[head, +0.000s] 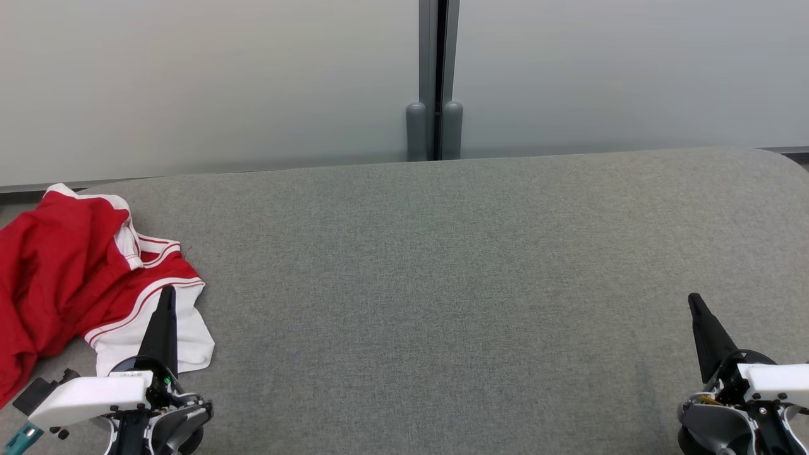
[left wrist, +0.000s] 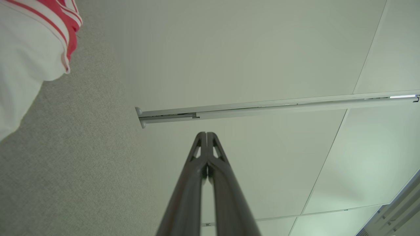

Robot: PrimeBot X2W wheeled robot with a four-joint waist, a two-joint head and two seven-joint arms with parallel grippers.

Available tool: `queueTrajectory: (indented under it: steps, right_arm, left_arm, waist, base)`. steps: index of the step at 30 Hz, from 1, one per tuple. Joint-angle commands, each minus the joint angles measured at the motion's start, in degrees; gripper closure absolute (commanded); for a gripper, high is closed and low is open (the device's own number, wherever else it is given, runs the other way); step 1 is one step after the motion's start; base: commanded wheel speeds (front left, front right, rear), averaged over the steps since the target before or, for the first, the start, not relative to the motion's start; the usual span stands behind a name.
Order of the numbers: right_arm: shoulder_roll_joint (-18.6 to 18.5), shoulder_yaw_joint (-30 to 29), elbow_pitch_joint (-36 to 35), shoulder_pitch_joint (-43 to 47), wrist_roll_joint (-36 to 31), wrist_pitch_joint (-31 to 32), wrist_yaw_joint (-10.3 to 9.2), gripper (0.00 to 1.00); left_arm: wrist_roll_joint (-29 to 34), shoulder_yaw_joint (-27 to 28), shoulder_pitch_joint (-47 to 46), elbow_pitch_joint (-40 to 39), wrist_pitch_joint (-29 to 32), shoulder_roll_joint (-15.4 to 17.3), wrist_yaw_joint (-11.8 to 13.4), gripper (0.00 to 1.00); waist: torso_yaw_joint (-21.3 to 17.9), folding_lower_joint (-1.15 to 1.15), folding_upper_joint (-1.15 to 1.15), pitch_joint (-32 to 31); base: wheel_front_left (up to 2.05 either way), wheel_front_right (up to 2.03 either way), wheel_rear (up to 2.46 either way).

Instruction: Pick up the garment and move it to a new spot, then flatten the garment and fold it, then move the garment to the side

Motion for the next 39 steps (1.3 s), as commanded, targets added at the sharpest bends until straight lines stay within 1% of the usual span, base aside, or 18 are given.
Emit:
queueTrajectory:
  steps: [1, 16, 17, 20, 28, 33, 39]
  right_arm:
    - [-0.2, -0.1, -0.2, -0.3, 0.2, 0.2, 0.02, 1.0]
    - [-0.2, -0.1, -0.2, -0.3, 0.2, 0.2, 0.02, 1.0]
    - [0.0, 0.0, 0.0, 0.0, 0.0, 0.0, 0.0, 0.0]
    - [0.5, 0.1, 1.2, 1.1, 0.0, 0.0, -0.01, 0.0]
    - [0.3, 0.5, -0.9, 2.9, -1.7, -2.4, 0.0, 0.0]
    - [0.0, 0.5, -1.7, 3.7, -6.1, -3.8, 0.0, 0.0]
    - [-0.2, 0.5, -3.1, 4.5, -13.1, -5.3, 0.0, 0.0]
  left_arm:
    - [-0.1, 0.2, -0.6, 0.0, 0.2, 0.3, -0.2, 1.0]
    - [-0.1, 0.2, -0.6, 0.0, 0.2, 0.3, -0.2, 1.0]
    - [0.0, 0.0, 0.0, 0.0, 0.0, 0.0, 0.0, 0.0]
    - [0.0, -0.1, 1.1, 1.2, 0.0, -0.5, 0.0, 0.0]
    - [1.5, -2.9, 1.3, 0.8, -2.4, -0.4, 0.4, 0.0]
    - [4.1, -4.0, 1.6, 0.0, -3.8, -0.3, 0.9, 0.0]
    - [9.3, -5.2, 2.1, -1.1, -5.3, -0.3, 2.1, 0.0]
  waist:
    - [0.0, 0.0, 0.0, 0.0]
    - [0.0, 0.0, 0.0, 0.0]
    - [0.0, 0.0, 0.0, 0.0]
    - [0.0, 0.0, 0.0, 0.0]
    - [0.0, 0.0, 0.0, 0.0]
    - [-0.2, 0.0, 0.0, 0.0]
    - [-0.4, 0.0, 0.0, -0.1]
  base:
    - [0.0, 0.0, 0.0]
    - [0.0, 0.0, 0.0]
    - [0.0, 0.0, 0.0]
    - [0.0, 0.0, 0.0]
    - [0.0, 0.0, 0.0]
    - [0.0, 0.0, 0.0]
    - [0.0, 0.0, 0.0]
